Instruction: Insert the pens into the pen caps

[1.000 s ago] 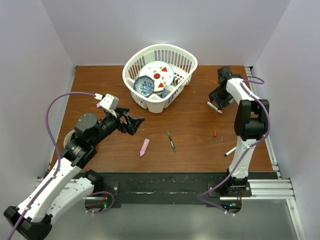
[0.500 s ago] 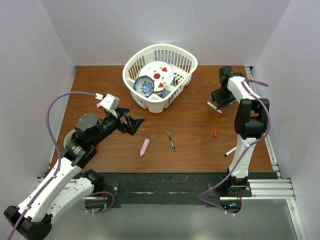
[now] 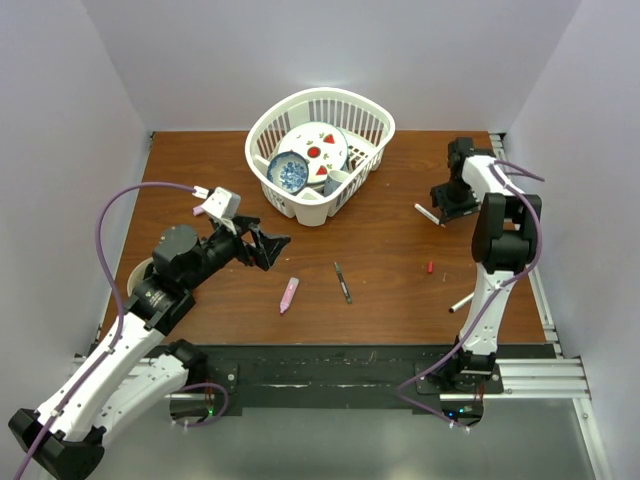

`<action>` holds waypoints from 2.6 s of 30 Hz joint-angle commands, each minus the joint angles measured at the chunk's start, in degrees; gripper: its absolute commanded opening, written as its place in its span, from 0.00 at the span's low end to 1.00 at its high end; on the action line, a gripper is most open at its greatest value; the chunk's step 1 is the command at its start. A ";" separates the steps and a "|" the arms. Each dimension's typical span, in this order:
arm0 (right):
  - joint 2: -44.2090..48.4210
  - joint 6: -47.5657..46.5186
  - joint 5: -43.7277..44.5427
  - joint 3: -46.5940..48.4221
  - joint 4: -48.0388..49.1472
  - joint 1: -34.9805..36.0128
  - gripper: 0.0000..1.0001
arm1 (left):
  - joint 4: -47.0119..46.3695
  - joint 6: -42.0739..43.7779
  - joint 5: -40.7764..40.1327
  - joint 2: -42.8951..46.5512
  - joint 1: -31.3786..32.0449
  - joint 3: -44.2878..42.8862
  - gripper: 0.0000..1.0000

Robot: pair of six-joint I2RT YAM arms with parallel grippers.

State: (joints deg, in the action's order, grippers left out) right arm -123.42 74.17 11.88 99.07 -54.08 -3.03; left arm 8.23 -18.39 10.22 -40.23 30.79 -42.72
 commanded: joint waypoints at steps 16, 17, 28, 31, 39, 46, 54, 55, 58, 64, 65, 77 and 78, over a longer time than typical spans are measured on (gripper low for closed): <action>-3.85 -0.69 -2.30 0.95 0.74 0.21 0.41 | -1.90 1.34 0.24 -0.38 -0.02 -0.35 1.00; -3.85 -1.56 -1.78 1.30 0.65 0.39 0.41 | -1.90 1.34 0.41 -0.38 -0.02 -0.35 1.00; -2.63 -17.29 -2.21 -6.32 7.49 1.79 0.12 | -1.55 1.69 0.41 0.68 -0.02 -0.17 0.99; 0.97 -23.27 -4.05 -12.37 13.38 1.97 0.03 | -0.76 2.31 0.94 0.06 0.06 -0.78 0.96; 16.77 -38.22 -11.43 -27.42 28.32 2.59 0.00 | 1.70 -4.09 9.45 -6.08 0.06 -4.30 0.84; 35.12 -38.85 -21.19 -41.12 34.74 9.95 0.00 | -6.36 -11.66 19.12 -12.32 0.15 -2.55 0.78; 54.23 -31.90 -26.81 -46.41 40.45 20.86 0.00 | -18.42 -18.51 25.28 -21.02 1.21 -1.14 0.75; 55.81 -31.03 -27.08 -46.68 41.16 22.17 0.00 | -20.60 -19.04 26.59 -21.99 1.29 -1.14 0.75; 60.13 -28.21 -27.61 -47.47 43.53 24.47 0.00 | -26.48 -22.03 30.19 -26.29 2.43 -1.05 0.73; 63.73 -24.61 -29.72 -47.47 45.73 26.93 0.00 | -32.40 -24.94 30.48 -32.27 5.34 -2.28 0.71; 64.35 -24.43 -29.72 -47.39 45.82 27.19 0.00 | -32.66 -25.20 30.56 -32.98 5.51 -2.72 0.70; 66.02 -23.02 -29.81 -47.65 46.70 30.36 0.00 | -38.02 -27.83 32.76 -38.96 7.36 -6.06 0.66; 66.11 -23.19 -29.46 -47.65 46.70 30.45 0.00 | -38.81 -28.19 33.11 -39.31 7.53 -6.15 0.66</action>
State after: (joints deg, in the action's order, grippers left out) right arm -58.35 50.00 -16.27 51.99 -10.26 26.48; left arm -24.64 -44.62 40.84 -78.56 37.47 -45.76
